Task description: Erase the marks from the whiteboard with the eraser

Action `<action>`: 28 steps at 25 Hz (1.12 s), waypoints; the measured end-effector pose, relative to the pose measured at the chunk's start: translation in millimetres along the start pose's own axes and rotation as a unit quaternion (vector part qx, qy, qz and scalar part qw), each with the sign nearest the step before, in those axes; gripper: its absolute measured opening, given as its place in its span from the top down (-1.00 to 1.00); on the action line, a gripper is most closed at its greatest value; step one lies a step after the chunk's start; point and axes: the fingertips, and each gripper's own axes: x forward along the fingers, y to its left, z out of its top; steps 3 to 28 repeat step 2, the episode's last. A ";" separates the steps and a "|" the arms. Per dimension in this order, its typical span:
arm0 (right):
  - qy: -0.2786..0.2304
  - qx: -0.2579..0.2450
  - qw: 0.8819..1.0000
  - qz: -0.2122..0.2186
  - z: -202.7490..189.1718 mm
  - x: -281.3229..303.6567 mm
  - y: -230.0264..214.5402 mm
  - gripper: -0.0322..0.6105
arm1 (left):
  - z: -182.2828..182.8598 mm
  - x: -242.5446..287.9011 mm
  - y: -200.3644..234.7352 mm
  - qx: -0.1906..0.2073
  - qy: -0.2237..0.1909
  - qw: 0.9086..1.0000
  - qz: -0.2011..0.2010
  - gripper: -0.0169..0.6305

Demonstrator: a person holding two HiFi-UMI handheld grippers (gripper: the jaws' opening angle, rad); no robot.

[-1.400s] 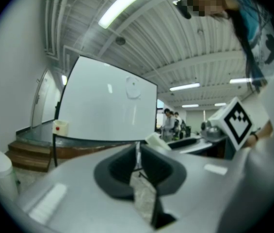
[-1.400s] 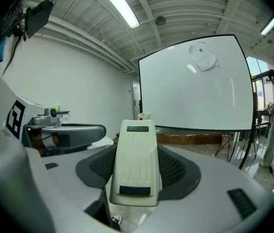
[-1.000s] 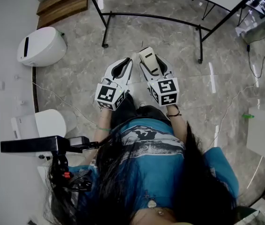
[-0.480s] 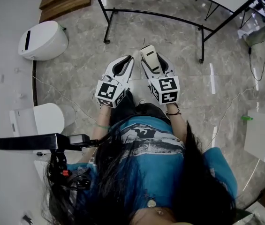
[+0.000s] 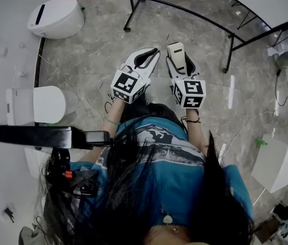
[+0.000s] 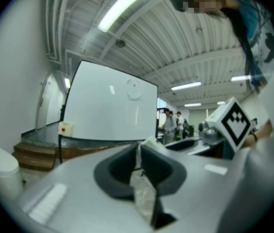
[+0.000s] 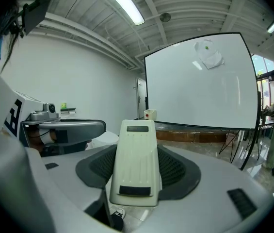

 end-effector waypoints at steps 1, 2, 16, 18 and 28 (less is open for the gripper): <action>0.000 0.001 1.000 -0.003 -0.3 -0.2 -1.3 0.08 | 0.3 1.5 -1.2 0.001 0.000 1.000 -0.004 0.86; 0.000 0.001 1.000 -0.005 -0.6 -0.5 -2.6 0.08 | 0.6 2.9 -2.4 0.003 0.000 1.000 -0.007 0.86; 0.000 0.001 1.000 -0.005 -0.6 -0.5 -2.6 0.08 | 0.6 2.9 -2.4 0.003 0.000 1.000 -0.007 0.86; 0.000 0.001 1.000 -0.005 -0.6 -0.5 -2.6 0.08 | 0.6 2.9 -2.4 0.003 0.000 1.000 -0.007 0.86; 0.000 0.001 1.000 -0.005 -0.6 -0.5 -2.6 0.08 | 0.6 2.9 -2.4 0.003 0.000 1.000 -0.007 0.86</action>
